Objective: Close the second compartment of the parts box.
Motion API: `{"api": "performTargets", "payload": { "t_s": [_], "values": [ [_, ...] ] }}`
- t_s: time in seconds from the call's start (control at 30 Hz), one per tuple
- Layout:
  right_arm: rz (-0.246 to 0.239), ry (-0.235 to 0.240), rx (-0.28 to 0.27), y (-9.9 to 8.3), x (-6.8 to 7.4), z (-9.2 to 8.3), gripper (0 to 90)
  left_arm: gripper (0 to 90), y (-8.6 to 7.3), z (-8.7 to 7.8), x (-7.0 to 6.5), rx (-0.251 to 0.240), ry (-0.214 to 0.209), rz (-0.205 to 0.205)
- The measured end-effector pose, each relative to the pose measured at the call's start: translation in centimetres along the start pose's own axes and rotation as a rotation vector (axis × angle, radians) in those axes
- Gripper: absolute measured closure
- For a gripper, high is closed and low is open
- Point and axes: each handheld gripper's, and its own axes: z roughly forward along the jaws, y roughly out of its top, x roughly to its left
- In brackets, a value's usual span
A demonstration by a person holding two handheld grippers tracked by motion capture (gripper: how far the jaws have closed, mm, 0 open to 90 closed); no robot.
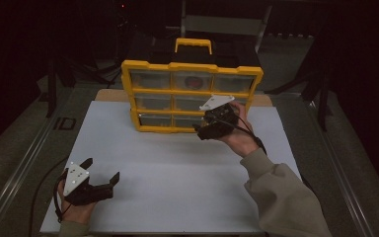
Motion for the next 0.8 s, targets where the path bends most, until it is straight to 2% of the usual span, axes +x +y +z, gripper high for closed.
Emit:
{"api": "performTargets", "payload": {
  "t_s": [0.33, 0.47, 0.67, 0.8],
  "values": [
    [0.045, 0.014, -0.038, -3.1, 0.3, -1.9, 14.2, 0.0, 0.0, 0.0, -0.1, -0.001, -0.002, -0.001],
    [0.060, -0.029, -0.076, -4.4, 0.6, -2.4, 12.2, 0.0, 0.0, -0.1, 0.0, -0.005, -0.002, -0.004],
    [0.124, -0.033, -0.122, -7.0, 0.7, -3.2, 10.9, 0.0, 0.0, -0.2, -0.1, -0.008, 0.000, -0.001],
    [0.142, -0.086, -0.162, -9.0, 0.8, -3.5, 10.7, 0.0, 0.0, -0.1, -0.1, -0.010, 0.000, -0.005]
  ]
}}
